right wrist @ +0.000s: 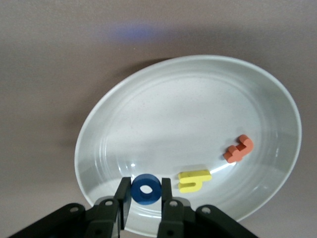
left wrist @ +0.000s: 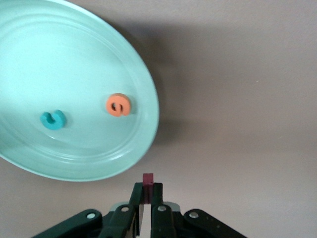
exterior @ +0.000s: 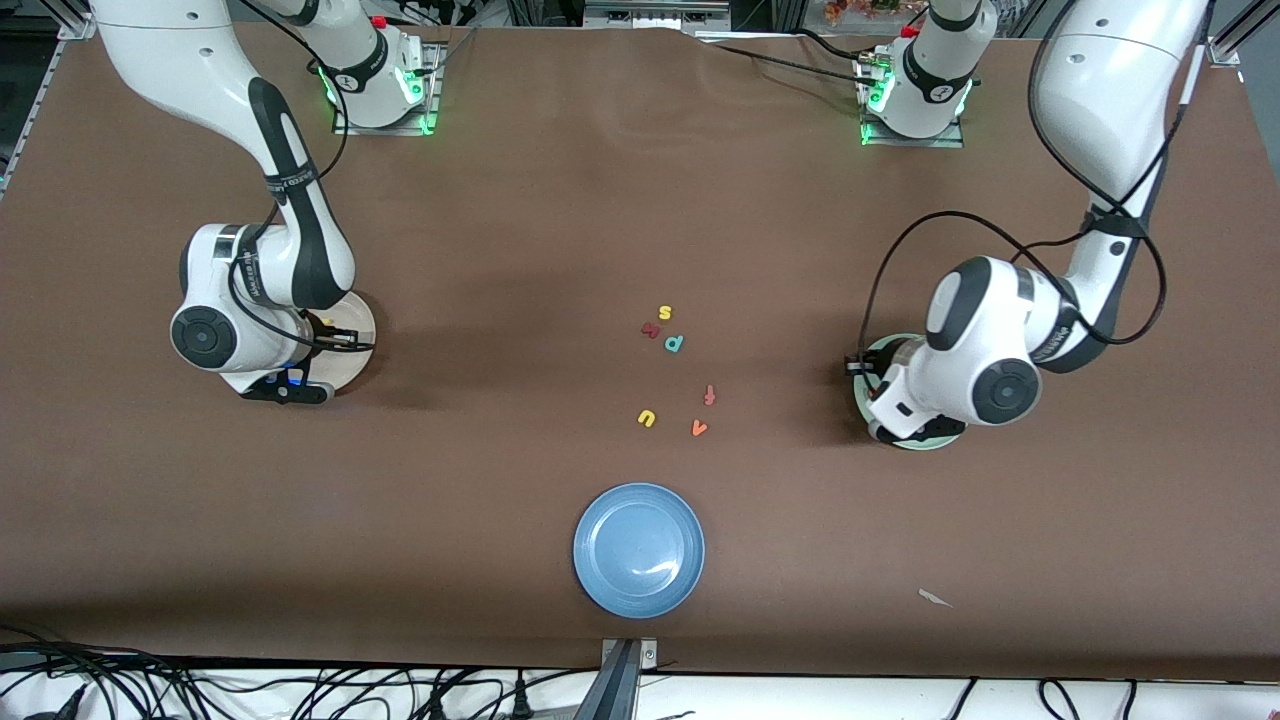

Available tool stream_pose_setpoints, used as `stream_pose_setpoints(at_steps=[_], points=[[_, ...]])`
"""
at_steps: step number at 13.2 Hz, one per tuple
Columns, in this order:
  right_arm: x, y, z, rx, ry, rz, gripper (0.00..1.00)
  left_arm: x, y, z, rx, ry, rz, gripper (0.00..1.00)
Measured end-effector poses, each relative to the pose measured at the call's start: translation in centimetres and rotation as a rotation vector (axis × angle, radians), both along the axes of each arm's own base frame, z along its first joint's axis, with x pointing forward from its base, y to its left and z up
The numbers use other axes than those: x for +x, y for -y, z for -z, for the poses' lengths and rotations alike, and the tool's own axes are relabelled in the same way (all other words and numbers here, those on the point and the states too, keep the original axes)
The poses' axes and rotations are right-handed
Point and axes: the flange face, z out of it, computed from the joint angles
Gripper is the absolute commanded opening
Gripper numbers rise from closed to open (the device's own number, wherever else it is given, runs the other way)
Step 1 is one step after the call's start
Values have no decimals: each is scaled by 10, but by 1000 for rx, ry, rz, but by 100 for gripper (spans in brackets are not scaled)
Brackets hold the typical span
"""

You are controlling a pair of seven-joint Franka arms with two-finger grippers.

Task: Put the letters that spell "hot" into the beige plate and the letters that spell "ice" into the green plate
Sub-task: 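Drop the blue o into the cream plate while the left gripper carries the i, then retract the right gripper while the left gripper drops the pink i into the green plate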

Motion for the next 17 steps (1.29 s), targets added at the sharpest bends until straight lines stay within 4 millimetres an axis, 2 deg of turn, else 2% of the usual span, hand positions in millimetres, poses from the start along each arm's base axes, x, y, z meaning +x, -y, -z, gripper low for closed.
stream_pose_setpoints(at_steps=[1, 3, 4, 6, 7, 8, 13, 15, 17], points=[[0, 0, 2, -1, 0, -1, 87, -2, -12, 8, -19, -13, 28, 0], [2, -1, -1, 1, 10, -2, 93, -7, -32, 26, -50, -44, 70, 0], [6, -1, -9, 5, 26, -3, 94, -9, -41, 35, -58, -55, 98, 0], [17, -2, -41, 18, 79, 1, 94, -8, -57, 44, -37, -52, 163, 3], [23, 1, -63, 26, 103, 9, 98, -7, -59, 47, -24, -44, 190, 34], [27, 6, -90, 34, 124, 19, 98, -6, -57, 49, -6, -35, 220, 99], [42, 29, -230, 67, 179, 62, 99, -6, -29, 48, 8, -3, 288, 100], [45, 35, -273, 67, 188, 70, 100, -2, -29, 45, 8, 7, 286, 100], [46, 38, -311, 64, 199, 75, 100, 8, -27, 31, 6, 44, 285, 100]])
